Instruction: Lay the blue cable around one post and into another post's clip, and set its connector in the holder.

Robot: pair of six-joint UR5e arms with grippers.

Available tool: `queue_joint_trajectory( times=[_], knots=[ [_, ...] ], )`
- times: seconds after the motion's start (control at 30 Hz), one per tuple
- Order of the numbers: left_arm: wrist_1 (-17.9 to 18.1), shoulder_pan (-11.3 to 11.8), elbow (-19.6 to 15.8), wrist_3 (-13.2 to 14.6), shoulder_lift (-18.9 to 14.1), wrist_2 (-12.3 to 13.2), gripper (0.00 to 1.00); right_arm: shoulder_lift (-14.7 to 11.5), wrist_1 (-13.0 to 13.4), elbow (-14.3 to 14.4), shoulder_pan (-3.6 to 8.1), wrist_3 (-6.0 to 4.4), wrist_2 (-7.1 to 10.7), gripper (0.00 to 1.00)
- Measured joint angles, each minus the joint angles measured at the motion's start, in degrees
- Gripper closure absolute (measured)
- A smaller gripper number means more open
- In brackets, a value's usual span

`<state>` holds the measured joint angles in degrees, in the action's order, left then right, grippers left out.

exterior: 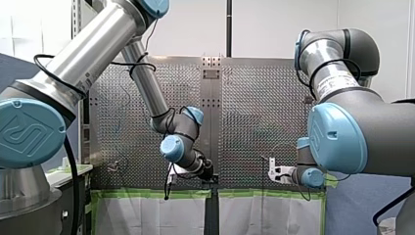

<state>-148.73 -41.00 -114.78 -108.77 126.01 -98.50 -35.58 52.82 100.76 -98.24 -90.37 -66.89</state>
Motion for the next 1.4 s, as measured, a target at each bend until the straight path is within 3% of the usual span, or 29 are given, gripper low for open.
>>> queue_joint_trajectory(
  times=[0.27, 0.77, 0.93, 1.2, 1.4],
  knots=[
    [3.64, 3.65, 0.66, 1.1, 3.65, 1.79, 0.0, 0.01, 0.08, -0.01, -0.28, 0.0, -0.06, 0.98],
    [10.9, 10.54, 7.54, 4.26, 10.9, 3.12, 0.0, 0.01, 0.82, -0.03, -0.74, -0.88, -0.28, 0.98],
    [14.06, 10.66, 10.39, 4.82, 14.03, 3.08, 0.0, 0.01, 0.95, -0.04, -0.78, -0.95, -0.33, 0.98],
    [18.49, 9.47, 11.24, 5.23, 16.41, 2.78, 0.0, 0.01, 0.98, -0.03, -0.86, -0.99, -0.35, 0.98],
    [17.48, 9.13, 11.26, 6.98, 16.56, 2.7, 0.0, 0.01, 1.05, -0.01, -0.86, -1.11, -0.35, 0.98]
  ],
)
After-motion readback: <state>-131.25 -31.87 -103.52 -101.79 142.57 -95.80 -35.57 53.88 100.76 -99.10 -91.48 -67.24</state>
